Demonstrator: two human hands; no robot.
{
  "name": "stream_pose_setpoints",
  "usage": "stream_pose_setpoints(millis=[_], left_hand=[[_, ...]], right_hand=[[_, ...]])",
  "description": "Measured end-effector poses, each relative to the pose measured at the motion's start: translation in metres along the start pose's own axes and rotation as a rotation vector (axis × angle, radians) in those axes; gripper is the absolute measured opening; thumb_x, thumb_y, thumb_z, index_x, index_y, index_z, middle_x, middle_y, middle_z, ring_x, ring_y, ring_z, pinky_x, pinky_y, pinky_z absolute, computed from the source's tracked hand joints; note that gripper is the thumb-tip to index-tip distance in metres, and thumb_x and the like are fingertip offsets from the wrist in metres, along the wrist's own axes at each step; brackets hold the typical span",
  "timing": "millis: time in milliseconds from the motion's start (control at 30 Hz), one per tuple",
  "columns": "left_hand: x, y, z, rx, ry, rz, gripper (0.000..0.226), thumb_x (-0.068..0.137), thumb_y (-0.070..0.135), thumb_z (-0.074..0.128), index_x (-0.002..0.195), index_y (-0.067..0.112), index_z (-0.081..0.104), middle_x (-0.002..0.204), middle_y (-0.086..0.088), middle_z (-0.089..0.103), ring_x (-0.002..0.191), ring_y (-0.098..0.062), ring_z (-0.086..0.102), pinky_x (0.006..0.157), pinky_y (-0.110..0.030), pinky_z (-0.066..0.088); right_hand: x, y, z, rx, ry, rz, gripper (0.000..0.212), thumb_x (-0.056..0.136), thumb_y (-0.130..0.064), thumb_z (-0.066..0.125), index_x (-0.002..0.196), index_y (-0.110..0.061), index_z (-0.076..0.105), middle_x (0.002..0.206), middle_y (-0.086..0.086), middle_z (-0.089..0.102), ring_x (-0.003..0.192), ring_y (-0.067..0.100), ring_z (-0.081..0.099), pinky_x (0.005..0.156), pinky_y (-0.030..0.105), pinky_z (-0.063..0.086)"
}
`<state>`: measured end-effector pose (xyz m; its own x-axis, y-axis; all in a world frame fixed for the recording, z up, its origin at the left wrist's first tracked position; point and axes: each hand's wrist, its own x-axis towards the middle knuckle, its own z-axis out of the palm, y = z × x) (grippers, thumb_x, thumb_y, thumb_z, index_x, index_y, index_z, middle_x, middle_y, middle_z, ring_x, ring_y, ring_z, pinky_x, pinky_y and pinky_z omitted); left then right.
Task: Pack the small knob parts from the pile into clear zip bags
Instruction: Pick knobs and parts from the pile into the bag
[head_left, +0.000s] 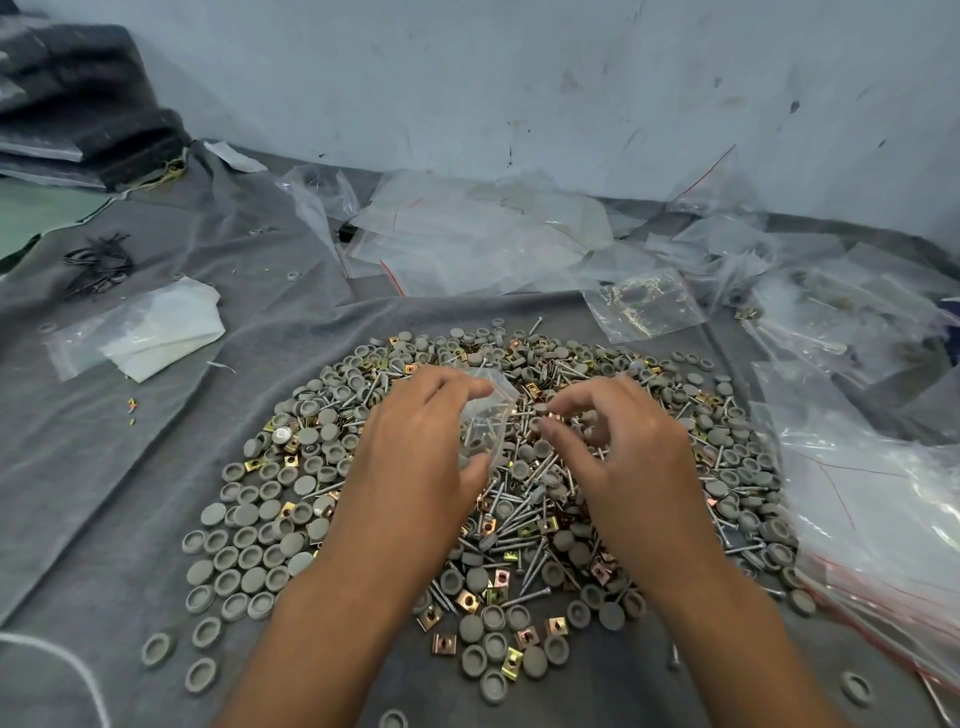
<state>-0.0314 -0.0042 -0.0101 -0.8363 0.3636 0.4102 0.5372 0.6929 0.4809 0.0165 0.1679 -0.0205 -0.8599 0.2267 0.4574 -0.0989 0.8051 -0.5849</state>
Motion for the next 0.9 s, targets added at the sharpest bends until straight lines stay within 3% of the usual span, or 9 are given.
stream_pose_setpoints(millis=[100,200,300,600,767,900], left_hand=[[-0.001,0.000,0.000,0.012,-0.005,0.001,0.056,0.078,0.026,0.081,0.130,0.027,0.060,0.115,0.020,0.051,0.097,0.003,0.041,0.098,-0.021,0.039],[0.000,0.000,0.000,0.017,-0.013,0.000,0.055,0.079,0.025,0.081,0.130,0.026,0.060,0.117,0.018,0.053,0.099,0.003,0.040,0.099,-0.022,0.037],[0.000,-0.001,0.001,0.021,-0.014,-0.001,0.056,0.078,0.023,0.082,0.129,0.025,0.061,0.116,0.017,0.053,0.098,0.002,0.040,0.097,-0.022,0.038],[0.000,0.000,0.001,0.014,-0.014,0.000,0.056,0.078,0.024,0.081,0.130,0.027,0.059,0.115,0.021,0.050,0.096,0.003,0.039,0.098,-0.022,0.040],[0.000,0.000,0.001,0.010,-0.010,-0.004,0.057,0.078,0.023,0.082,0.130,0.027,0.059,0.113,0.023,0.047,0.096,0.003,0.039,0.099,-0.024,0.041],[0.000,0.000,0.001,0.013,-0.013,-0.005,0.057,0.078,0.023,0.082,0.130,0.027,0.059,0.112,0.023,0.046,0.096,0.002,0.039,0.100,-0.026,0.043]], right_hand=[[-0.001,0.015,-0.010,-0.151,-0.291,0.129,0.021,0.087,-0.050,0.071,0.105,-0.042,0.063,0.098,-0.029,0.055,0.091,-0.009,0.050,0.082,0.024,0.050],[-0.003,0.017,-0.009,-0.362,-0.497,0.109,0.042,0.082,-0.066,0.068,0.118,-0.047,0.058,0.101,-0.029,0.050,0.104,0.001,0.046,0.088,0.028,0.040],[-0.004,0.014,-0.003,-0.475,-0.460,0.043,0.038,0.087,-0.065,0.063,0.120,-0.049,0.056,0.104,-0.026,0.048,0.105,0.005,0.043,0.089,0.030,0.037],[-0.007,0.012,0.004,-0.396,-0.447,-0.023,0.018,0.091,-0.051,0.065,0.093,-0.042,0.048,0.091,-0.024,0.048,0.091,0.002,0.042,0.079,0.025,0.038],[-0.006,0.009,0.010,-0.380,-0.475,-0.043,0.018,0.093,-0.046,0.066,0.108,-0.044,0.057,0.095,-0.024,0.053,0.094,0.004,0.045,0.080,0.027,0.038],[-0.006,0.009,0.009,-0.384,-0.465,-0.048,0.008,0.097,-0.045,0.060,0.104,-0.043,0.056,0.095,-0.022,0.052,0.094,0.004,0.045,0.079,0.027,0.035]])
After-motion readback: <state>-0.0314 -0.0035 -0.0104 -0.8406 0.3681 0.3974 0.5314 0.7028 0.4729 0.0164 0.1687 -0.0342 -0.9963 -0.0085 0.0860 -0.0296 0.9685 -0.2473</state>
